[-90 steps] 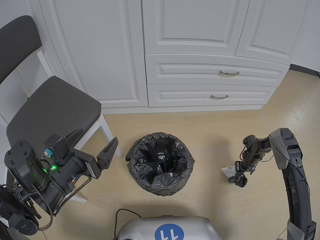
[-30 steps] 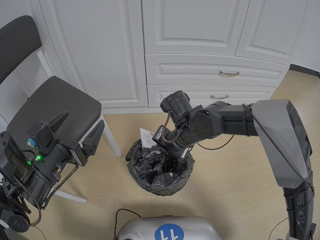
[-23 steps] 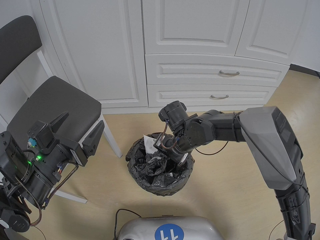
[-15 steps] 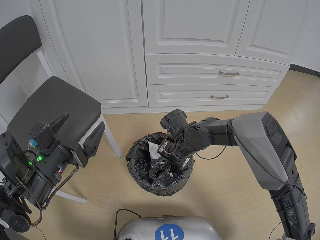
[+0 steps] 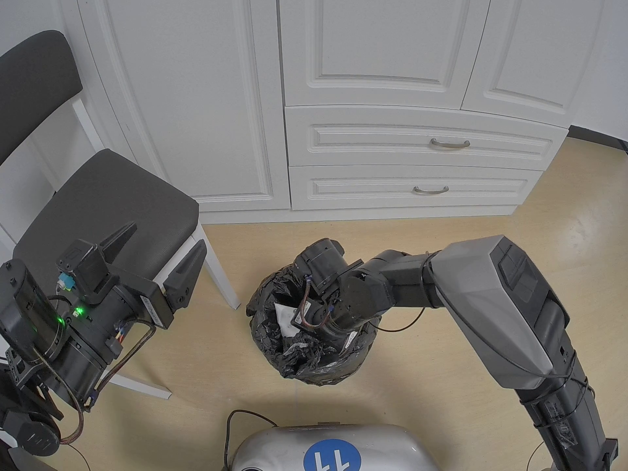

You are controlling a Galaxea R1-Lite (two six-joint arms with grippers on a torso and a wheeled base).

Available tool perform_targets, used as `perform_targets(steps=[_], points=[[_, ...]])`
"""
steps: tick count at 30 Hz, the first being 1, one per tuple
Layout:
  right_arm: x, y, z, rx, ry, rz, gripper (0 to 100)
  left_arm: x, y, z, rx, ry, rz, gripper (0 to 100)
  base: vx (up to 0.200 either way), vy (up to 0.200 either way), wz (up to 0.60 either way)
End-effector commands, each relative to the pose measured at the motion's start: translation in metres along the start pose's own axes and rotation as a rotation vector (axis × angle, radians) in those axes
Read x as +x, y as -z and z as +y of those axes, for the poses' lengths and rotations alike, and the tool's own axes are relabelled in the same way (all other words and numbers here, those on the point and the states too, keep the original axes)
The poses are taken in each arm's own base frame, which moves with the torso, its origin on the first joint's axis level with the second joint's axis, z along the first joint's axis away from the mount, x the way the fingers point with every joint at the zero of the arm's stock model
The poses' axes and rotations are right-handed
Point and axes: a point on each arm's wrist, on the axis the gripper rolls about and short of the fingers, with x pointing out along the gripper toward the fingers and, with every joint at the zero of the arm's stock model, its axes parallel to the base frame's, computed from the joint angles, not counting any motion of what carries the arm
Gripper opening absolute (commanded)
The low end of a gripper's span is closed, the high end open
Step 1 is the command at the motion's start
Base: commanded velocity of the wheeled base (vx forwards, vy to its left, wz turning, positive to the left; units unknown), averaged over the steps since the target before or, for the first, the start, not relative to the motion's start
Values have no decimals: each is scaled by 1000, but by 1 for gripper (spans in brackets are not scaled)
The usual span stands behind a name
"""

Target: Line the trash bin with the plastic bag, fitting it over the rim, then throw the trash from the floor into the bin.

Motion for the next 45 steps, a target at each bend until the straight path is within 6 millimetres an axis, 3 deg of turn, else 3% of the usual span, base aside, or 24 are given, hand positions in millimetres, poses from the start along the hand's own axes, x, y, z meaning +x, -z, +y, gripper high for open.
perform_targets(steps=[1, 9, 22, 31, 45], points=[[-7, 9, 6, -22, -11, 16, 0, 0, 1, 0, 1, 2, 5, 100, 0, 0, 0], [-2, -12, -3, 15, -13, -14, 0, 0, 1, 0, 2, 2, 7, 100, 0, 0, 0], [38, -29, -38, 22, 68, -25, 0, 1, 3, -1, 3, 1, 13, 100, 0, 0, 0], [27, -27, -29, 17, 45, -29, 0, 1, 4, -1, 4, 1, 15, 100, 0, 0, 0], [27, -30, -26, 68, 11, -45, 0, 3, 6, -1, 7, 1, 26, 100, 0, 0, 0]])
